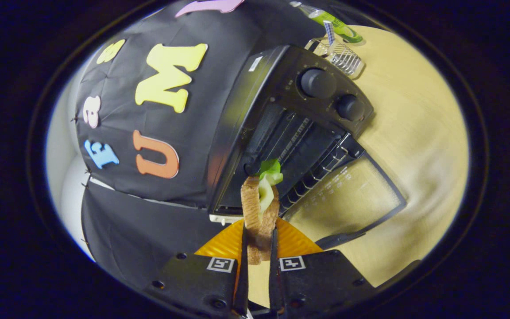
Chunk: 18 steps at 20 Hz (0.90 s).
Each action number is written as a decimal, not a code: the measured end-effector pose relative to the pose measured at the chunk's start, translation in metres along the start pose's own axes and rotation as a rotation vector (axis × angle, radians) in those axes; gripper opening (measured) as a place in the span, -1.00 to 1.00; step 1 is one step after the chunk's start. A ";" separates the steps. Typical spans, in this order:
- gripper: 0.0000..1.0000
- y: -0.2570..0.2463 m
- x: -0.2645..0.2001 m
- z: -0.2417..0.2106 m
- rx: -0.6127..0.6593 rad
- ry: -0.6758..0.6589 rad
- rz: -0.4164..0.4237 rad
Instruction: Open the toaster oven, put the food inside, and close the toaster oven door.
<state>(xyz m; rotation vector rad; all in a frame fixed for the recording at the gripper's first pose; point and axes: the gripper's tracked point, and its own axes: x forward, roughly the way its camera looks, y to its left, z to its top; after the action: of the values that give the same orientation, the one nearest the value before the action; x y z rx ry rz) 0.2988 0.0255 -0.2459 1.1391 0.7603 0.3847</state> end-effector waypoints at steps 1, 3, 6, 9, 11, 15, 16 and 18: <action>-0.54 -0.001 0.007 0.004 0.001 -0.015 0.010; -0.54 -0.001 0.020 0.011 -0.010 -0.038 0.029; -0.53 -0.006 0.046 0.025 0.007 -0.095 0.032; -0.53 -0.013 0.063 0.038 0.089 -0.159 0.046; -0.53 -0.016 0.072 0.043 0.069 -0.177 0.032; -0.42 -0.019 0.090 0.048 0.082 -0.211 0.030; -0.38 -0.025 0.094 0.047 0.098 -0.209 0.011; -0.22 -0.024 0.097 0.045 0.105 -0.211 0.002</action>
<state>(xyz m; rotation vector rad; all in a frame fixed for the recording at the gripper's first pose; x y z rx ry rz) 0.3957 0.0477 -0.2918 1.2566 0.5996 0.2236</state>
